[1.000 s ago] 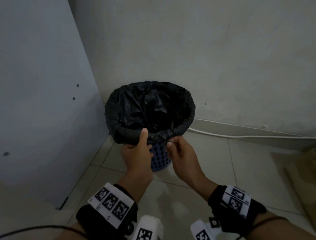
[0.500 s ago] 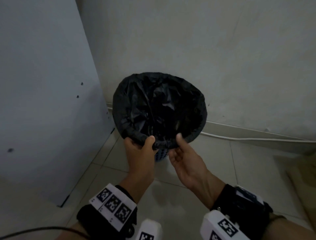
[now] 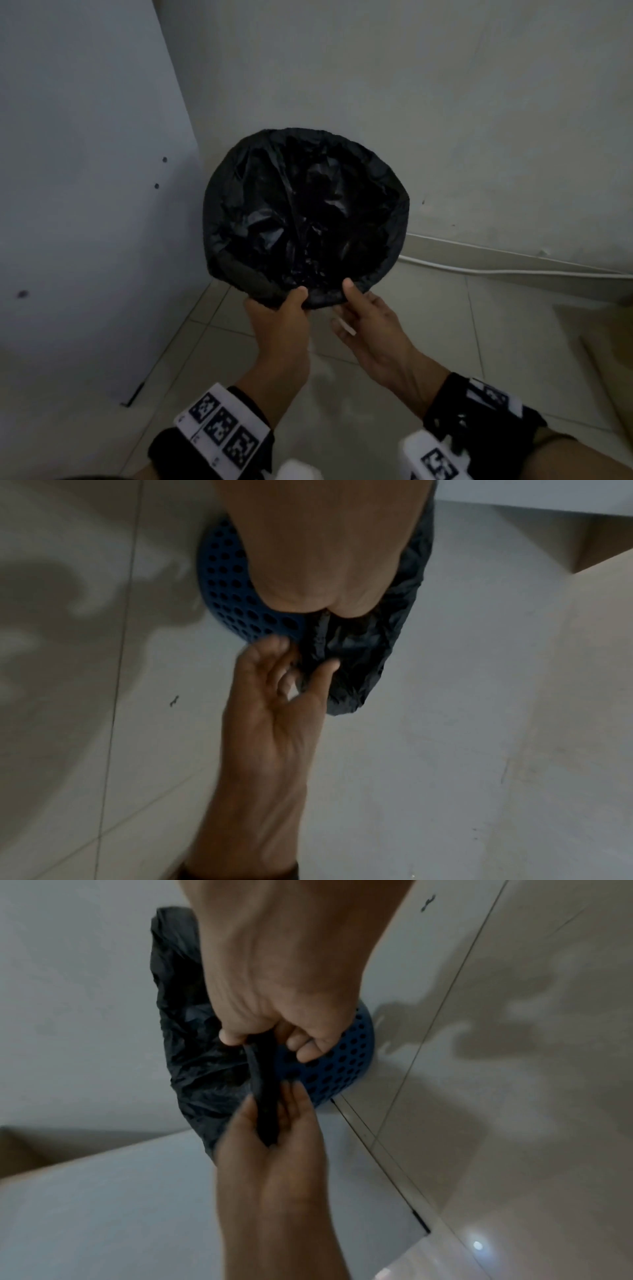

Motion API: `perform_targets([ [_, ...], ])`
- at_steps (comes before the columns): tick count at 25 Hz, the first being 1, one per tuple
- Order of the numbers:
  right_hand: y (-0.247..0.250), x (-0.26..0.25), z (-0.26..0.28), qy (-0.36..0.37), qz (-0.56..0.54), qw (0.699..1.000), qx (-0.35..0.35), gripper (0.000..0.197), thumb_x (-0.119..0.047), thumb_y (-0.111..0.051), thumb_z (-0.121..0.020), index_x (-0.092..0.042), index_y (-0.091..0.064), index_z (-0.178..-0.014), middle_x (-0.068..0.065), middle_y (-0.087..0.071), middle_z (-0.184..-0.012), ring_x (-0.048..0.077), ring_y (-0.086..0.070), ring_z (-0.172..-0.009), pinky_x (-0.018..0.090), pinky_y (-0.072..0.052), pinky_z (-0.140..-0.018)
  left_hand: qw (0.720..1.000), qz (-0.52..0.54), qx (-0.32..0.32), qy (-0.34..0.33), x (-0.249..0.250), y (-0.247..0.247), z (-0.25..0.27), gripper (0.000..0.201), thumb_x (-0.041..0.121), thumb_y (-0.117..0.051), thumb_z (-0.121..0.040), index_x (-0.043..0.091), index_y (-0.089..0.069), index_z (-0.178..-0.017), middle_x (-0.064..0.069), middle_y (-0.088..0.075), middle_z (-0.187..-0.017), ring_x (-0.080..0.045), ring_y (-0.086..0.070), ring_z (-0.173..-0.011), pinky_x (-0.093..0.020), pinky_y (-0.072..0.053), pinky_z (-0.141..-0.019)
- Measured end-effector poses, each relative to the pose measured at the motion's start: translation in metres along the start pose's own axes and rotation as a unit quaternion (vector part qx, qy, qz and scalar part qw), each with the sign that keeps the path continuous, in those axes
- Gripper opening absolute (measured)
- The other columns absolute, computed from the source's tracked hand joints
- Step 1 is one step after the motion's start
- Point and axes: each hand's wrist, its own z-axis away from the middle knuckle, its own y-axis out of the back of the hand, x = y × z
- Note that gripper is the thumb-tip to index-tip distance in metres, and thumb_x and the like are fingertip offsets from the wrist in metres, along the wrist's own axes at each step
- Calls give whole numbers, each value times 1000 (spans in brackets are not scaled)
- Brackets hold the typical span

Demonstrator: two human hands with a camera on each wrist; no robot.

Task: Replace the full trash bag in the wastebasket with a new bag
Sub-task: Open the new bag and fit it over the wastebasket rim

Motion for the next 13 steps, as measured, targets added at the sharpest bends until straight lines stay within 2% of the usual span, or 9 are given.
perform_targets([
  [2,4,-8,-2,-18,0,1000,-9,17,-17,-63,-92,-6,-65,-105,5,-71,-94,7,-67,-64,20,-56,-60,1000,4,-9,-11,6,7,-8,47,4,-65,-88,22,-43,-126,-3,-59,-120,-21,-63,-105,-40,-54,-90],
  [4,5,1,-2,-15,-20,999,-20,21,-14,-57,-95,-6,-63,-113,2,-73,-95,6,-69,-68,19,-55,-61,1000,14,-13,-1,1,11,-7,43,4,-66,-88,19,-45,-123,-3,-62,-115,-20,-64,-102,-36,-55,-85],
  [6,6,18,2,-3,-8,999,-52,26,-14,-53,-97,-7,-61,-121,4,-73,-107,11,-72,-86,20,-56,-70,998,25,-38,32,-9,12,5,38,7,-67,-88,11,-53,-123,-9,-67,-114,-24,-68,-100,-38,-57,-84],
  [8,8,27,8,-3,60,995,-81,33,-20,-52,-98,-8,-58,-128,7,-70,-118,19,-68,-105,26,-56,-86,997,3,-59,41,-18,14,12,35,9,-63,-91,16,-58,-125,-9,-69,-116,-24,-69,-101,-41,-56,-87],
  [9,8,23,13,-18,121,988,-96,34,-25,-52,-98,-10,-59,-127,7,-70,-117,19,-67,-107,28,-56,-88,998,-4,-61,35,-20,16,12,36,8,-61,-92,19,-57,-126,-7,-69,-117,-23,-69,-100,-41,-57,-87],
  [10,7,13,20,-45,207,970,-117,34,-32,-52,-97,-12,-63,-122,6,-72,-114,18,-68,-104,28,-56,-86,998,-2,-61,30,-20,17,12,38,8,-60,-93,21,-55,-128,-6,-68,-117,-22,-70,-99,-38,-58,-83],
  [11,6,1,28,-66,313,936,-147,34,-38,-53,-96,-14,-67,-115,5,-72,-109,17,-68,-99,28,-56,-83,997,6,-69,23,-16,18,10,40,6,-58,-94,21,-54,-130,-6,-68,-118,-22,-70,-98,-35,-59,-78],
  [12,4,-14,36,-42,419,889,-182,32,-41,-53,-95,-16,-69,-107,4,-72,-103,16,-67,-94,30,-56,-81,996,11,-82,14,-12,20,7,42,5,-56,-95,22,-51,-133,-5,-67,-120,-23,-69,-100,-34,-60,-75],
  [13,2,-28,39,39,511,835,-203,31,-42,-52,-96,-17,-69,-100,4,-71,-99,17,-67,-89,33,-55,-80,995,13,-96,6,-7,22,4,46,3,-55,-95,23,-48,-136,-5,-65,-123,-24,-67,-104,-33,-60,-74],
])
